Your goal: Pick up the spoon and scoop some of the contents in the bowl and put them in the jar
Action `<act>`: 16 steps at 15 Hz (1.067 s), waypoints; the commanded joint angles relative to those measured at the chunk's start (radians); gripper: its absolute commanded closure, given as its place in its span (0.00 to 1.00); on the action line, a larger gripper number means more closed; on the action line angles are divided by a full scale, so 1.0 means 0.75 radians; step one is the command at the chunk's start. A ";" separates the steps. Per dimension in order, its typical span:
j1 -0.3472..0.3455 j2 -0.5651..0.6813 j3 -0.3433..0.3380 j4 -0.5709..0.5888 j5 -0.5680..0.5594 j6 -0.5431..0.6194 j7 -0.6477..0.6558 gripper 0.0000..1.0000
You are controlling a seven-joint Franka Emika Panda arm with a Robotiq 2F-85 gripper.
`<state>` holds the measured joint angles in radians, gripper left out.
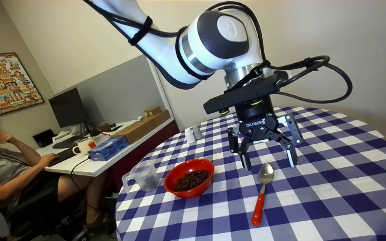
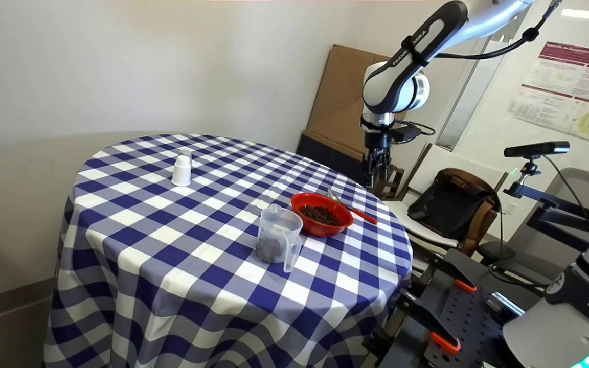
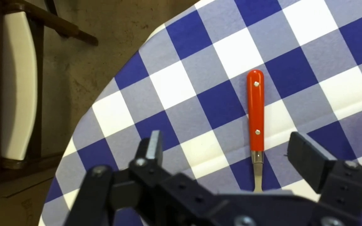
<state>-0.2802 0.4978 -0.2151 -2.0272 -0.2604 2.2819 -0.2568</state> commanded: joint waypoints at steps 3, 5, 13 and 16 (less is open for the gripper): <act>-0.040 -0.010 -0.006 -0.051 0.004 0.052 -0.018 0.00; -0.047 -0.030 -0.007 -0.104 -0.004 0.101 -0.025 0.00; -0.053 -0.062 -0.005 -0.300 -0.026 0.352 -0.087 0.00; -0.053 -0.051 -0.012 -0.350 -0.037 0.459 -0.104 0.01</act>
<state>-0.3150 0.4895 -0.2195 -2.2270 -0.2702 2.5486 -0.3063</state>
